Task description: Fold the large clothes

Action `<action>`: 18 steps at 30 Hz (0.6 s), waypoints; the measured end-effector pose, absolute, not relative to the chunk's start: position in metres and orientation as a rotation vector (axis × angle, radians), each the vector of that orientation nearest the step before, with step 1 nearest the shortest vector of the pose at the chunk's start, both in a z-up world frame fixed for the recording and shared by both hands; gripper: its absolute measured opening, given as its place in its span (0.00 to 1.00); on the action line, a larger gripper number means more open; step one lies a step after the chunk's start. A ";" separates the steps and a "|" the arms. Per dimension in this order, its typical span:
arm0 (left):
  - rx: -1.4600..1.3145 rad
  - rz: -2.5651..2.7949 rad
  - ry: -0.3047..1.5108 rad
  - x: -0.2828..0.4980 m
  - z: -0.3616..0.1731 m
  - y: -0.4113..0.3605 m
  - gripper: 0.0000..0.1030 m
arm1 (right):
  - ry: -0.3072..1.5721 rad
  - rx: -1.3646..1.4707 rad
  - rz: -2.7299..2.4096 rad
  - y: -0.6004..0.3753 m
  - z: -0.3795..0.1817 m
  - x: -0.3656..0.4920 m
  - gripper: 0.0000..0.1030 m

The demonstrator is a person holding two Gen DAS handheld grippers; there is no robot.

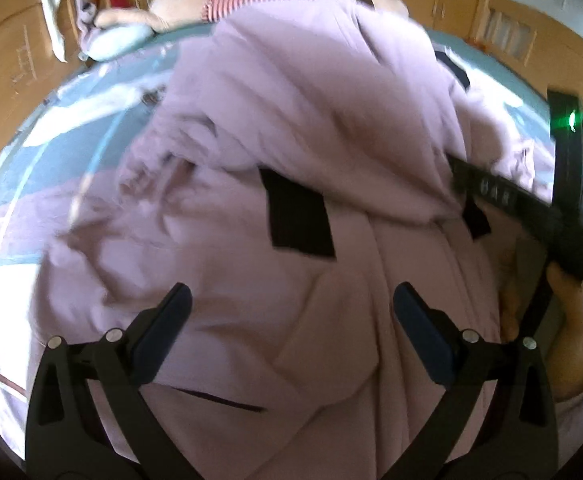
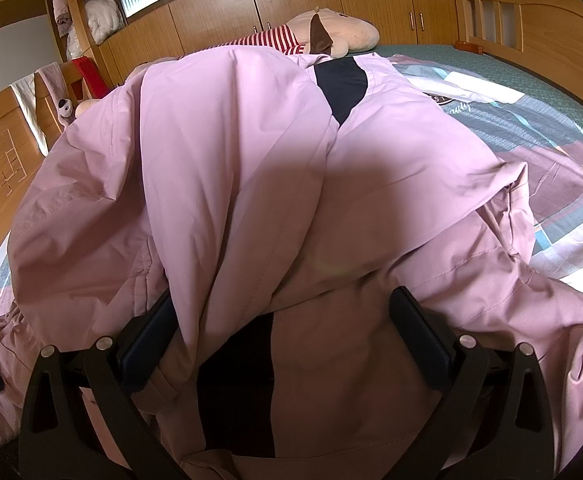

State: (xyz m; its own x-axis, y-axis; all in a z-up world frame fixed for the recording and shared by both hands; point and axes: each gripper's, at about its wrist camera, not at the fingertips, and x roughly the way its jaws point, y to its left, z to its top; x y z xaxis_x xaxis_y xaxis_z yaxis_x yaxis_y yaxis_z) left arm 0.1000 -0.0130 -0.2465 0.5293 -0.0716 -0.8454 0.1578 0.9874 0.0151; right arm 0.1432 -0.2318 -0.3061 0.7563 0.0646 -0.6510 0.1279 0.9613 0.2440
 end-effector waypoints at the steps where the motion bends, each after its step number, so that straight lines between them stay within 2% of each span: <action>1: 0.112 -0.127 1.038 0.102 -0.256 -0.016 0.98 | 0.714 0.283 -0.035 -0.232 -0.306 0.143 0.99; 18: 0.117 -0.104 0.968 0.097 -0.264 -0.020 0.98 | 0.745 0.291 -0.024 -0.237 -0.305 0.149 0.99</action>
